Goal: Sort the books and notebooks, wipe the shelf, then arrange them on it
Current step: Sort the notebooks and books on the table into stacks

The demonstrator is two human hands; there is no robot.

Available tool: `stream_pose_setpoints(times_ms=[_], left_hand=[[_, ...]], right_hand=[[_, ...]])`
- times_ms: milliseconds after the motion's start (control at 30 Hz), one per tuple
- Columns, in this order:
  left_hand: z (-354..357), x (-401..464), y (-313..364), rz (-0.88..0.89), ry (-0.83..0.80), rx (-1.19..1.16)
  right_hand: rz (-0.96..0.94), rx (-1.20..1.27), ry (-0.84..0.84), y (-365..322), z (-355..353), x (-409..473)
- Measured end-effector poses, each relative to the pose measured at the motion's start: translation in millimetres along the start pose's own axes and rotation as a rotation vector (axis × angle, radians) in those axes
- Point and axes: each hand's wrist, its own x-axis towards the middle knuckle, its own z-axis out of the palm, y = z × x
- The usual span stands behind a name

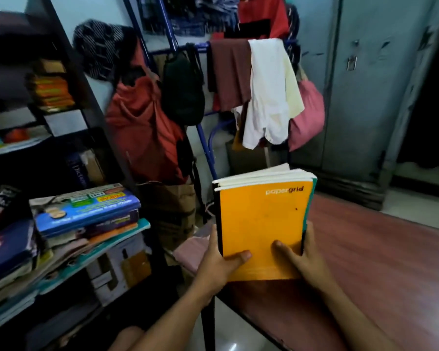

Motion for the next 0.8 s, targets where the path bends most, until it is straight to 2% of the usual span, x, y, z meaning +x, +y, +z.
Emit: stream_pose_setpoints(times_ms=[133,233,400,600,800], left_hand=[[8,-5,-9,-0.077,0.115,0.061],[13,-1,-9,-0.101,0.129,0.139],[-3,16,-16,-0.085,0.018,0.175],[-13,49,11,-0.083,-0.075,0.202],[11,131,36,0.022,-0.096,0.29]], right_hand=[[0.067,-0.051,0.009,7,3,4],[0.116,-0.139,0.025,13,8,6],[0.177,-0.092,0.112,14,20,-6],[0.259,0.07,0.103,9,22,11],[0.215,-0.102,0.186,21,-6,71]])
